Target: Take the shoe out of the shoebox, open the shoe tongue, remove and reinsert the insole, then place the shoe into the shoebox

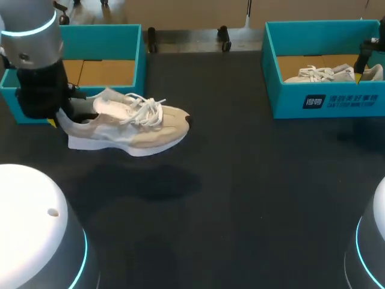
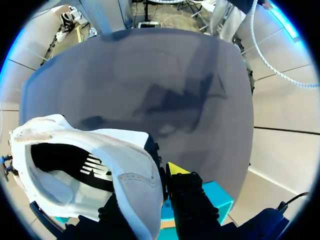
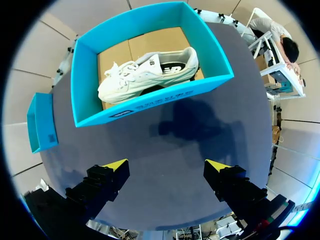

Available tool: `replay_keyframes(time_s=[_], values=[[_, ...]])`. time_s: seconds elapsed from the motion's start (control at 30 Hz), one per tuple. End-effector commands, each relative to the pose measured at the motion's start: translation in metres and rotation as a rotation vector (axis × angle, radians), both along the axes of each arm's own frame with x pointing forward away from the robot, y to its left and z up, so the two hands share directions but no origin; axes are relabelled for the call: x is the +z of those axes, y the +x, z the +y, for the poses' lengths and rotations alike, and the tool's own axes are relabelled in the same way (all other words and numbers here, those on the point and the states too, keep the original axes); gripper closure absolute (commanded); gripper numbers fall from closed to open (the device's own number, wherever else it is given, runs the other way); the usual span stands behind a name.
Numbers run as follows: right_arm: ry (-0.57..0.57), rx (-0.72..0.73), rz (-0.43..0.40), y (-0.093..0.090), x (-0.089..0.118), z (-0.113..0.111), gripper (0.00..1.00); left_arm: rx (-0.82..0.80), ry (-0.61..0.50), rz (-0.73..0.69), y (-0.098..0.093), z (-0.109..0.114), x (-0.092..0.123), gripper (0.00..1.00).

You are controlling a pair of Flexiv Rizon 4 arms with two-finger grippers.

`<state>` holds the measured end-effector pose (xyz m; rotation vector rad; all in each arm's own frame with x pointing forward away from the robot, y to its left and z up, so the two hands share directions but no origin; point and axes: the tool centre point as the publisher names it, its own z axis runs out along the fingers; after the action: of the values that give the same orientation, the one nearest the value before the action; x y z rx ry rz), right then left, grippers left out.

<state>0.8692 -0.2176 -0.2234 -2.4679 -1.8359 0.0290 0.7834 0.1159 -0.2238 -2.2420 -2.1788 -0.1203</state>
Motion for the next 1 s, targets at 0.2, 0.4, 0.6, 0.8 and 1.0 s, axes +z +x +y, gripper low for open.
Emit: replay_keyframes(time_s=[0.2, 0.4, 0.6, 0.8, 1.0], values=[[0.000, -0.002, -0.003, -0.001, 0.000, 0.000, 0.00, -0.030, 0.013, -0.124, -0.028, -0.018, -0.007, 1.00], [0.000, -0.002, -0.003, -0.001, 0.000, 0.000, 0.00, -0.053, 0.024, -0.103, -0.061, -0.060, -0.020, 1.00], [0.000, -0.002, -0.003, -0.001, 0.000, 0.000, 0.00, -0.042, 0.055, -0.119, -0.079, -0.096, -0.038, 1.00], [0.000, -0.002, -0.003, -0.001, 0.000, 0.000, 0.00, 0.002, 0.044, -0.056, -0.085, -0.123, -0.059, 1.00], [0.000, -0.002, -0.003, -0.001, 0.000, 0.000, 0.00, 0.011, 0.017, -0.028, -0.088, -0.142, -0.075, 1.00]])
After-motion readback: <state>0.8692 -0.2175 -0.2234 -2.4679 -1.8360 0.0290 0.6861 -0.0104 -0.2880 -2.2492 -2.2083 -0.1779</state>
